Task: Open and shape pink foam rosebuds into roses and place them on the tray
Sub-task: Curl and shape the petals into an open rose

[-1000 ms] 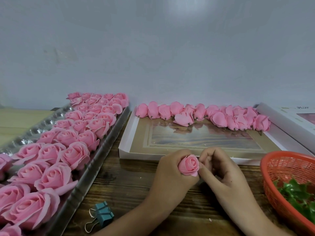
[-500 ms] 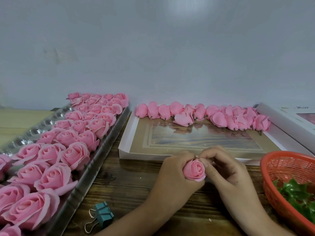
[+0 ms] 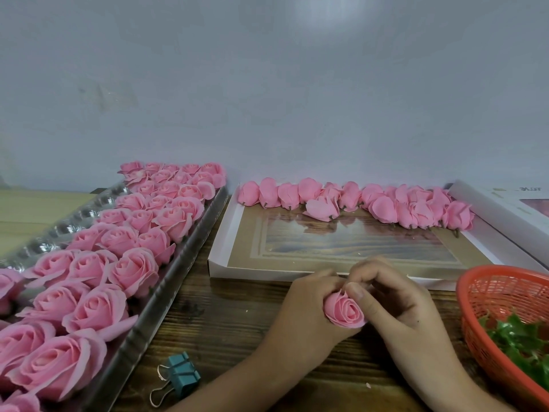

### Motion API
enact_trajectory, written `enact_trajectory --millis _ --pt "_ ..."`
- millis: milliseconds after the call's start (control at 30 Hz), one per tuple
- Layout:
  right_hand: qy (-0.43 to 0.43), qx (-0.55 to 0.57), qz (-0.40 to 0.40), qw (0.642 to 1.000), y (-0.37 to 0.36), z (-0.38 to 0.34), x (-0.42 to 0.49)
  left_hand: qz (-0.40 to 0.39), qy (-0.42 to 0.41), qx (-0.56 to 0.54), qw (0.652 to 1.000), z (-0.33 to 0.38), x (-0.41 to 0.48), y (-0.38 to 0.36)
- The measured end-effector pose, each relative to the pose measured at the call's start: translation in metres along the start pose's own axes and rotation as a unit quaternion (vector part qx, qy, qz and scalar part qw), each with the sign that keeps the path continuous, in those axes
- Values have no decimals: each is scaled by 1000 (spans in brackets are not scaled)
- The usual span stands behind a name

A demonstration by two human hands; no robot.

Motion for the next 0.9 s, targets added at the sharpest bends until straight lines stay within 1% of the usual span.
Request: enact_trajectory --millis 200,333,467,567,633,767,900 --pt "-16 7 -10 1000 0 3 0 -34 -14 -2 999 -1 -1 -3" --pt "-27 1 5 1000 0 5 -1 -52 -21 8 998 -2 -1 -5" --pt "-7 -25 17 1000 1 4 -1 -58 -18 9 998 -2 -1 -4" --pt "-7 -14 40 999 2 4 -1 -66 -23 12 997 -2 -1 -6" --pt "-1 -2 46 999 2 3 -2 -63 -22 19 998 -1 -1 -7" --pt "12 -14 56 998 2 1 -3 -46 -3 38 998 -4 -1 -4" --pt "41 -55 28 997 0 -5 -5 3 33 34 999 -8 -1 0"
Point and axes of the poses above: each hand's wrist, its own x-axis towards the middle knuckle, its own y-axis out of the back of the hand, z = x × y, the point moved 2 cm from there along x, towards the middle knuckle, and after that the axes turned 12 degrees about -y, right-handed, at the moved point
